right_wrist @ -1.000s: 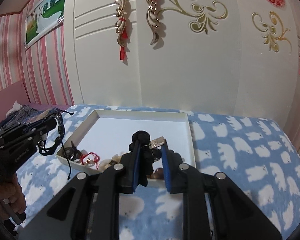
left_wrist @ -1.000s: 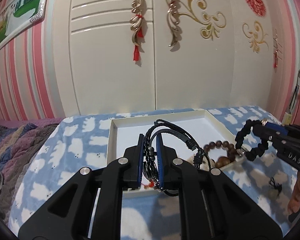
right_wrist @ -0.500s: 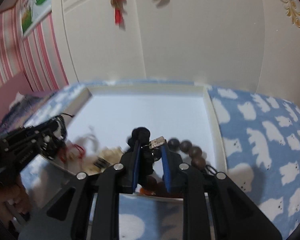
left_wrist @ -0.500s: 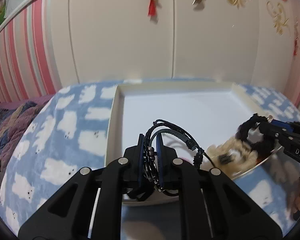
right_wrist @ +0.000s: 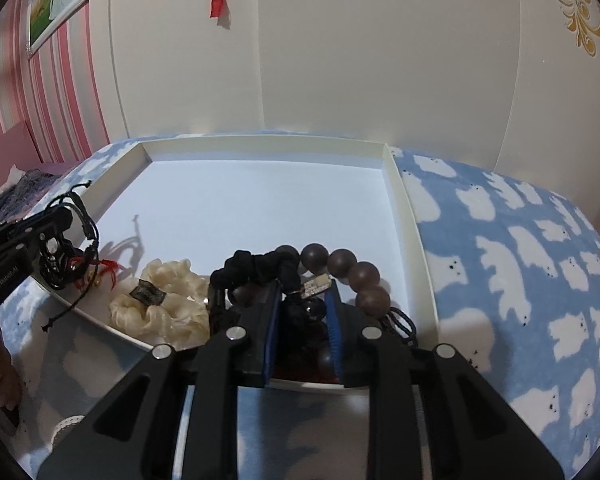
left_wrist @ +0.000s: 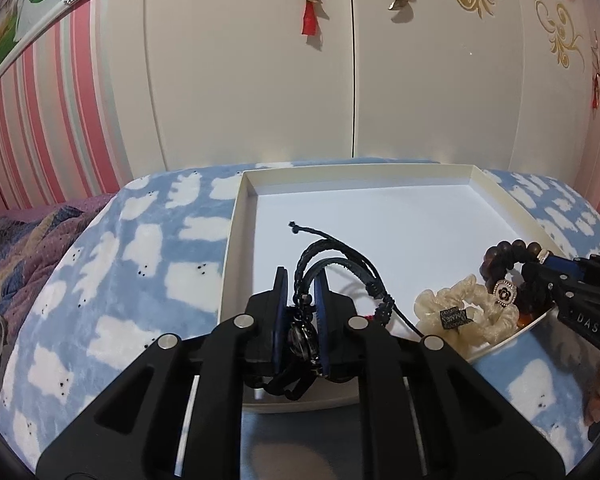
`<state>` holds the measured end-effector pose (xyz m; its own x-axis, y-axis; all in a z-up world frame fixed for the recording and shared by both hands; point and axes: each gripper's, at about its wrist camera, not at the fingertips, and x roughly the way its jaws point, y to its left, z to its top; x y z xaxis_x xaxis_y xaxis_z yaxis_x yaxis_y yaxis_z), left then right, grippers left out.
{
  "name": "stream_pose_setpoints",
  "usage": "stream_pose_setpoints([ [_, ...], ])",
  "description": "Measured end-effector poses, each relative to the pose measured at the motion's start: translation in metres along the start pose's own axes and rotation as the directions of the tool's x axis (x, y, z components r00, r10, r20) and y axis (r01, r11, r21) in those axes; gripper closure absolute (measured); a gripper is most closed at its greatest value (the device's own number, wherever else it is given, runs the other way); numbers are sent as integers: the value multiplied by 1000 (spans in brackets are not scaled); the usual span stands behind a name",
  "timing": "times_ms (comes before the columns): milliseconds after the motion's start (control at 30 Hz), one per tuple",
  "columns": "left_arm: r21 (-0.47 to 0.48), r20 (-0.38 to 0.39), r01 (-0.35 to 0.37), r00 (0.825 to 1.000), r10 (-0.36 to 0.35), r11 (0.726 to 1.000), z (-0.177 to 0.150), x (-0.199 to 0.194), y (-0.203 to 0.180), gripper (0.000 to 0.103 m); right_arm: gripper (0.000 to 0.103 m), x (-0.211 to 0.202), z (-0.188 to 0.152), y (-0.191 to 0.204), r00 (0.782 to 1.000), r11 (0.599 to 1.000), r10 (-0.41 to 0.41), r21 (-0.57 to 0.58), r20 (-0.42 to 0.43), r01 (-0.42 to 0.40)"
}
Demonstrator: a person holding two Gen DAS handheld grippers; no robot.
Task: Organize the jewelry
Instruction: 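Open both grippers in the tray and withdraw them toward the remaining jewelry, then grasp the white-strap gold watch with the left gripper while the right grasps the jade pendant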
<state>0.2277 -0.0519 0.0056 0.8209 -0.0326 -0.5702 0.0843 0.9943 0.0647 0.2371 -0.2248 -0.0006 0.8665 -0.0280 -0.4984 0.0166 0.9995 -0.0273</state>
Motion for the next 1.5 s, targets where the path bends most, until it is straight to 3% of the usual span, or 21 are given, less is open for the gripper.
stream_pose_setpoints([
  [67, 21, 1, -12, 1000, 12, 1000, 1, 1, -6, 77, 80, -1, 0, -1, 1000, 1000, -3, 6, 3, 3],
  [133, 22, 4, -26, 1000, 26, 999, 2, 0, -8, 56, 73, -3, 0, -3, 1000, 1000, -11, 11, 9, 10],
  [233, -7, 3, -29, 1000, 29, 1000, 2, 0, -3, 51, 64, -4, 0, -1, 1000, 1000, -13, 2, 17, 13],
  [300, -20, 6, -31, 999, 32, 999, 3, 0, 1, 43, 41, -6, 0, 1, 999, 1000, -29, -8, 31, 29],
  [333, -22, 9, -36, 999, 36, 999, 3, 0, 1, 39, 37, -9, 0, 1, 998, 999, -39, -9, 47, 39],
  [933, 3, 133, -90, 987, 89, 996, 1, -29, -2, 13, 33, -37, -1, -10, 991, 999, -34, 35, 130, 30],
  [1067, 11, 146, -92, 985, 90, 996, 2, -34, -3, 13, 27, -44, 2, -10, 990, 999, -21, 32, 142, 17],
  [1200, -41, 107, -64, 992, 68, 997, -1, -54, 8, 14, 27, -64, 2, -9, 991, 1000, 25, 13, 135, -27],
  [1367, -89, 76, -40, 996, 46, 995, -17, -92, 21, 14, 26, -97, -10, -27, 991, 1000, 15, -17, 131, -13],
  [1500, -68, 21, 3, 1000, -1, 998, -44, -110, 5, 14, 25, -112, -34, -48, 997, 999, 5, -35, 80, -2],
])
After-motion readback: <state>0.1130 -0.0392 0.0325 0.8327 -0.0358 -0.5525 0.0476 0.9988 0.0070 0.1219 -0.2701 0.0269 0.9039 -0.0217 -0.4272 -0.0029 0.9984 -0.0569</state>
